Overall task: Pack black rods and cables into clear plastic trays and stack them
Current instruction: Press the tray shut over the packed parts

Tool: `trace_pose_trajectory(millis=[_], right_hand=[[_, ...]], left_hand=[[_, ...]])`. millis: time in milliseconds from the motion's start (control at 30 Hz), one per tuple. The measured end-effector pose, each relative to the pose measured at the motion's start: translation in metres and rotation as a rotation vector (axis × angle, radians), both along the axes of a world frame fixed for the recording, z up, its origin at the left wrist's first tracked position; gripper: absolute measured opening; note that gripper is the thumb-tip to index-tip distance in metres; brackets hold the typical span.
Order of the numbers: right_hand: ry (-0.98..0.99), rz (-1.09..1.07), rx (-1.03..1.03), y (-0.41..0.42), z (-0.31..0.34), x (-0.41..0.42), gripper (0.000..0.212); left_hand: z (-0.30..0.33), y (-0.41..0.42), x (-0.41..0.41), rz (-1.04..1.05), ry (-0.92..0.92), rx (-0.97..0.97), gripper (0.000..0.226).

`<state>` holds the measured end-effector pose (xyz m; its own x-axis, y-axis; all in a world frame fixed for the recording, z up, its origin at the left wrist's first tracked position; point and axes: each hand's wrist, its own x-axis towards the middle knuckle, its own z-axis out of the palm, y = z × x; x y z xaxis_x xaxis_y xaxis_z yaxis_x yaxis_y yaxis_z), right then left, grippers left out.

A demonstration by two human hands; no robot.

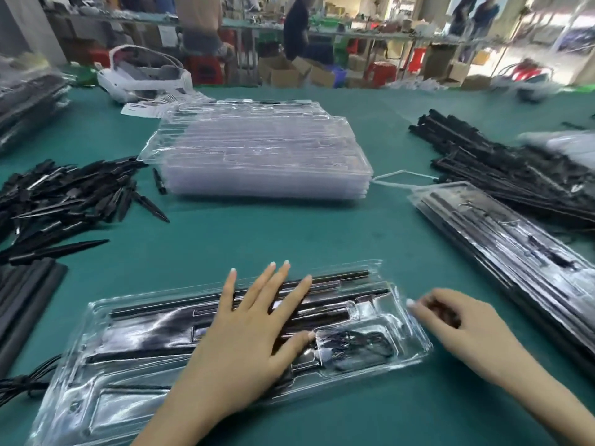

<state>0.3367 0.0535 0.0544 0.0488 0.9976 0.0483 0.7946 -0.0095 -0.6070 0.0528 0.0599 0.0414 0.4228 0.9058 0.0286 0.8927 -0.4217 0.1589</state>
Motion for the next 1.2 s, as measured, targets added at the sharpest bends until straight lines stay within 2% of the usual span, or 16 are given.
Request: trace_pose_trajectory(millis=[100, 200, 233, 333, 367, 433, 533, 800, 1033, 1200], right_hand=[[-0.015, 0.034, -0.003, 0.000, 0.000, -0.009, 0.040], [0.131, 0.006, -0.154, 0.005, 0.011, -0.007, 0.045], [0.242, 0.013, -0.227, 0.005, 0.016, -0.007, 0.049], [0.747, 0.006, -0.510, 0.004, 0.019, -0.006, 0.046], [0.833, -0.010, -0.558, 0.004, 0.019, -0.006, 0.045], [0.823, -0.019, -0.614, 0.005, 0.019, -0.004, 0.041], [0.787, 0.040, -0.698, 0.009, 0.025, -0.003, 0.019], [0.761, 0.040, -0.767, 0.013, 0.034, -0.004, 0.036], [0.746, 0.017, -0.655, 0.006, 0.027, -0.011, 0.046], [0.709, -0.010, -0.593, 0.005, 0.026, -0.014, 0.028]], left_hand=[[0.001, -0.001, 0.000, 0.007, -0.006, 0.008, 0.063], [0.003, -0.002, 0.000, 0.022, -0.022, 0.030, 0.063], [0.004, -0.002, 0.000, 0.026, -0.025, 0.038, 0.063], [0.004, -0.002, -0.001, 0.030, -0.033, 0.034, 0.063], [0.004, -0.002, -0.001, 0.030, -0.040, 0.025, 0.063], [0.003, -0.002, -0.001, 0.033, -0.050, 0.020, 0.063], [0.003, -0.002, -0.001, 0.035, -0.052, 0.027, 0.064], [0.003, -0.002, -0.002, 0.037, -0.075, 0.030, 0.062], [0.004, -0.002, -0.002, 0.036, -0.080, 0.035, 0.065], [0.004, -0.003, -0.002, 0.037, -0.068, 0.023, 0.062]])
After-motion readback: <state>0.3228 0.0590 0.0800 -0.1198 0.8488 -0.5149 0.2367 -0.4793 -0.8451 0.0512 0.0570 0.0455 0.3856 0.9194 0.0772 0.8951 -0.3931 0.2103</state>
